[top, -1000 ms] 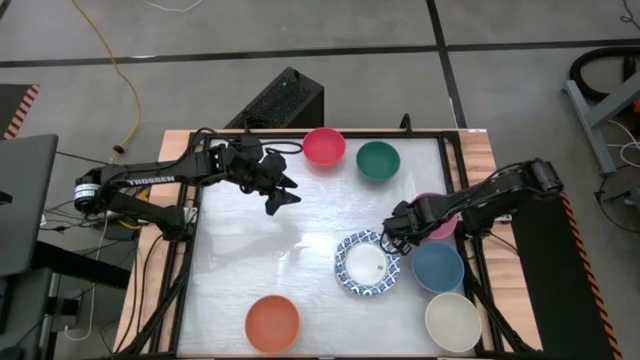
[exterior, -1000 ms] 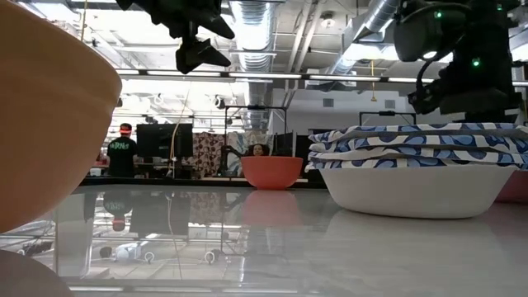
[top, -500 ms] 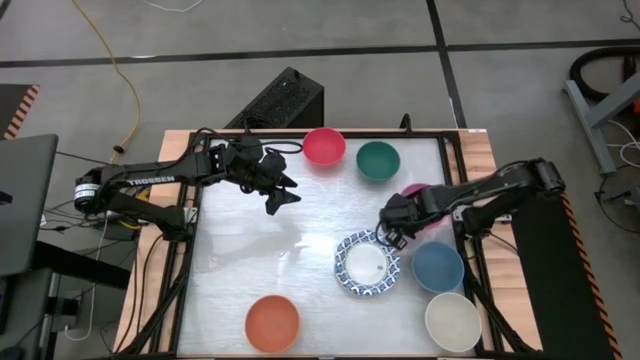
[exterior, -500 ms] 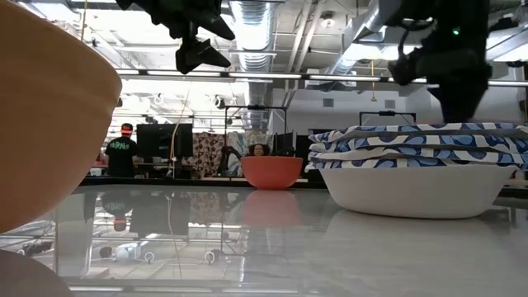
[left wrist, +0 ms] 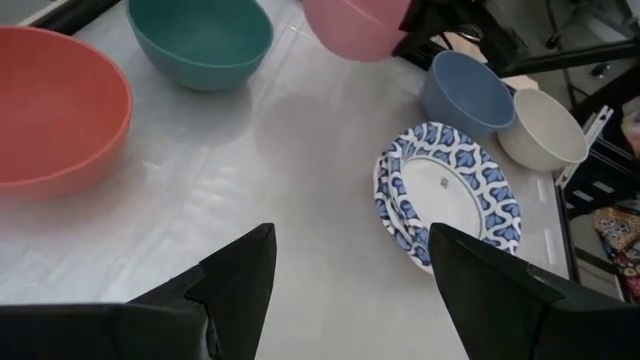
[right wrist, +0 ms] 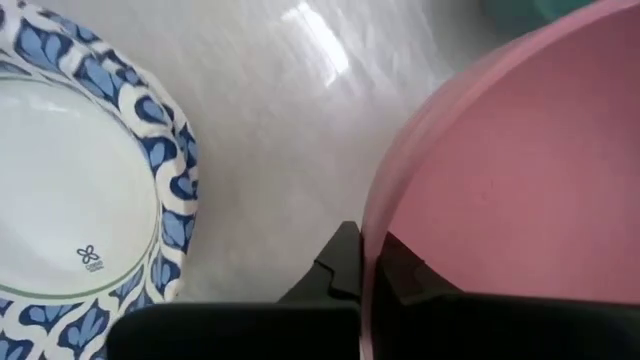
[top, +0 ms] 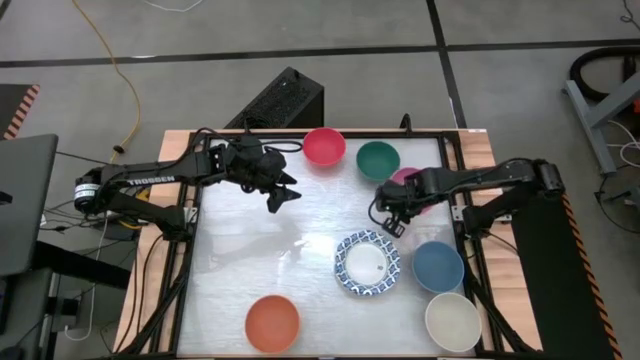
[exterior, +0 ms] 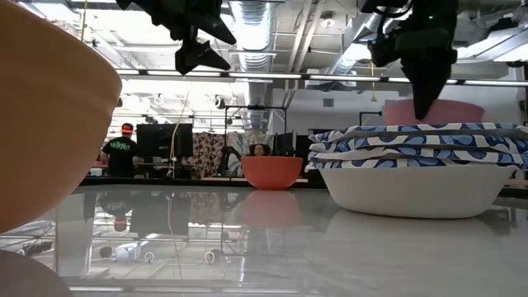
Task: Nest bowls inside each other by size order
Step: Stack the pink bowl into the blue patterned bowl
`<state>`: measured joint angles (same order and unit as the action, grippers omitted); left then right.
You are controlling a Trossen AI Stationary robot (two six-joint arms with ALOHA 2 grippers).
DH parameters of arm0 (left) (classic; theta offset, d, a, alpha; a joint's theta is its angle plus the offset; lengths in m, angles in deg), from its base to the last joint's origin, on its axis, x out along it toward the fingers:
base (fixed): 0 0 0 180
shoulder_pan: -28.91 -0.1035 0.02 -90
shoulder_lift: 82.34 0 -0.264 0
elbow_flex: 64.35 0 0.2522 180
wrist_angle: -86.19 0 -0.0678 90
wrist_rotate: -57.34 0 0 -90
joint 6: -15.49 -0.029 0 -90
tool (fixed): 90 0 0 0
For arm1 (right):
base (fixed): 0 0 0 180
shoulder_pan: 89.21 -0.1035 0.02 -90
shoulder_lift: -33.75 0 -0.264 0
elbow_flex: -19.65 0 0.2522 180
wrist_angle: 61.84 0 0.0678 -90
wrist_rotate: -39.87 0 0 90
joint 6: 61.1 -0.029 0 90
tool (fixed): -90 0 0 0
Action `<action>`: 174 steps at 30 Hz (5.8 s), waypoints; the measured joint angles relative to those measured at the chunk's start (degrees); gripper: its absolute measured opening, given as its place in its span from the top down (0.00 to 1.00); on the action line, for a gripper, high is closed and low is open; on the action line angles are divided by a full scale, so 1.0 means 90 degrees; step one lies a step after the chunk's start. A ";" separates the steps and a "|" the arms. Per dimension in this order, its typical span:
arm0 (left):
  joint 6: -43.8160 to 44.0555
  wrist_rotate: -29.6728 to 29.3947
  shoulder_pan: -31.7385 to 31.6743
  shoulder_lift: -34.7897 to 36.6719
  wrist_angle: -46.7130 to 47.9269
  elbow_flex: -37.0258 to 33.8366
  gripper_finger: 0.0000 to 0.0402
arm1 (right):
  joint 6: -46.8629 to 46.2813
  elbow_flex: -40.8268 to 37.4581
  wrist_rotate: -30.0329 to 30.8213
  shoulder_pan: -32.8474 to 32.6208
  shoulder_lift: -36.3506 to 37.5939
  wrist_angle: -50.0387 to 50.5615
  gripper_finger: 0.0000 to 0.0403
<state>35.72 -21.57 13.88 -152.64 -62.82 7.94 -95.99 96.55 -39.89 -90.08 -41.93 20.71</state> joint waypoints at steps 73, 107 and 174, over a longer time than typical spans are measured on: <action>0.0568 -0.0279 0.0012 0.0002 0.0012 0.0000 0.37 | 0.6098 0.0485 -0.0801 0.0037 -0.0270 -0.2762 0.97; 0.0563 -0.0112 0.0012 0.0002 0.0011 0.0000 0.37 | 0.6038 0.0483 -0.1460 -0.1154 -0.0267 -0.3529 0.97; 0.0321 -0.0597 0.0011 0.0002 0.0347 -0.0002 0.37 | 0.7423 0.0812 -0.0641 -0.2992 -0.1018 -0.0754 0.97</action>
<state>38.60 -26.94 13.98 -152.62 -59.69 7.92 -29.19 103.86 -45.66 -117.01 -51.10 13.92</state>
